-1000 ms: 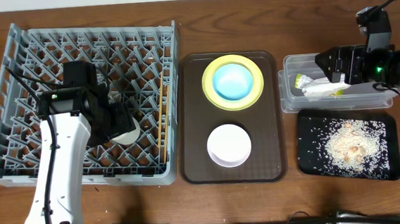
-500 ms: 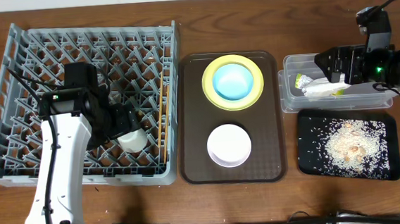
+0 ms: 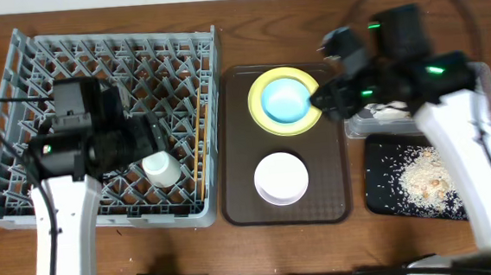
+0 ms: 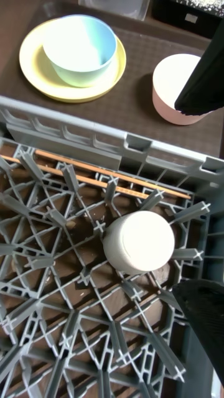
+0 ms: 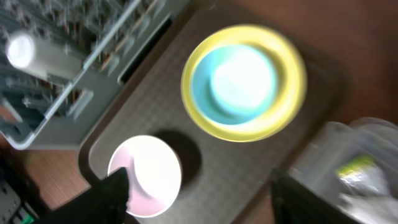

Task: Sort waste into correct bins and load items into the dishwasher
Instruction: 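Reach the left gripper to the pink-white bowl on the brown tray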

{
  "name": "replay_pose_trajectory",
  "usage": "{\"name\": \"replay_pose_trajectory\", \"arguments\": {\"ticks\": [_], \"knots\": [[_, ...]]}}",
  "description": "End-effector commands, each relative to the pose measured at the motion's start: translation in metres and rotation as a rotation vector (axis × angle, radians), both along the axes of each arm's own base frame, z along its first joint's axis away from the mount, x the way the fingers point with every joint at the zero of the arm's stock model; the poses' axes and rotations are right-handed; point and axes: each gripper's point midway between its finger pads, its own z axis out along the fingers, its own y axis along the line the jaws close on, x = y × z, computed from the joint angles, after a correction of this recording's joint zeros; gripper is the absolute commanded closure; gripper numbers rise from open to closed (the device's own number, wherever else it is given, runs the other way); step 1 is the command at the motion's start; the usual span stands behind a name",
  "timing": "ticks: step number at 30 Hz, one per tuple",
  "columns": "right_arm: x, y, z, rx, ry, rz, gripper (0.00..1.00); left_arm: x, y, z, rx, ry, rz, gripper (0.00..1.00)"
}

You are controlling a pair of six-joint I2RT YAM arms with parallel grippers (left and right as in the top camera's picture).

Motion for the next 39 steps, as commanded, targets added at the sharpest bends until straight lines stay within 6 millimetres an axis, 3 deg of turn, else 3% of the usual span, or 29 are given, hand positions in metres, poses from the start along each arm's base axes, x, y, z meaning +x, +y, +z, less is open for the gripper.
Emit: {"name": "replay_pose_trajectory", "arguments": {"ticks": [1, 6, 9, 13, 14, 15, 18, 19, 21, 22, 25, 28, 32, 39], "knots": [[-0.009, 0.034, -0.039, -0.081, 0.082, 0.088, 0.37, -0.003, 0.01, 0.021, 0.047, -0.069, 0.034, 0.12], [-0.04, 0.078, -0.074, -0.161, 0.181, 0.186, 0.39, -0.012, 0.023, 0.036, 0.078, -0.12, 0.11, 0.1], [-0.039, 0.075, -0.087, -0.298, 0.158, 0.098, 0.36, -0.021, 0.018, 0.034, 0.069, -0.096, 0.096, 0.11], [-0.03, 0.065, -0.084, -0.347, 0.12, 0.008, 0.3, -0.031, 0.003, 0.026, 0.031, -0.048, 0.032, 0.18], [-0.025, 0.058, -0.08, -0.344, 0.11, -0.025, 0.3, -0.033, -0.008, 0.025, 0.004, -0.045, -0.012, 0.19], [-0.012, 0.038, -0.07, -0.337, 0.09, -0.11, 0.28, -0.035, -0.025, 0.023, -0.03, -0.04, -0.075, 0.21], [0.004, -0.002, -0.045, -0.288, 0.06, -0.241, 0.26, -0.036, -0.053, 0.024, -0.035, -0.054, -0.184, 0.22], [0.011, -0.025, -0.032, -0.265, 0.04, -0.312, 0.24, -0.035, -0.067, 0.025, -0.038, -0.069, -0.232, 0.22], [0.016, -0.058, -0.015, -0.232, 0.016, -0.406, 0.1, -0.033, -0.093, 0.028, -0.047, -0.1, -0.32, 0.24], [0.017, -0.075, -0.007, -0.218, 0.006, -0.453, 0.01, -0.032, -0.109, 0.028, -0.055, -0.116, -0.366, 0.25], [0.014, -0.121, 0.01, -0.193, -0.012, -0.578, 0.01, -0.029, -0.154, 0.025, -0.066, -0.142, -0.473, 0.25], [-0.003, -0.168, 0.015, -0.203, 0.027, -0.706, 0.01, -0.036, -0.213, 0.0, -0.035, -0.116, -0.595, 0.25], [-0.014, -0.194, 0.009, -0.216, 0.081, -0.783, 0.01, -0.055, -0.252, -0.049, 0.071, -0.014, -0.675, 0.3], [-0.014, -0.199, 0.009, -0.216, 0.083, -0.798, 0.01, -0.085, -0.297, -0.113, 0.145, 0.103, -0.813, 0.4]]}}
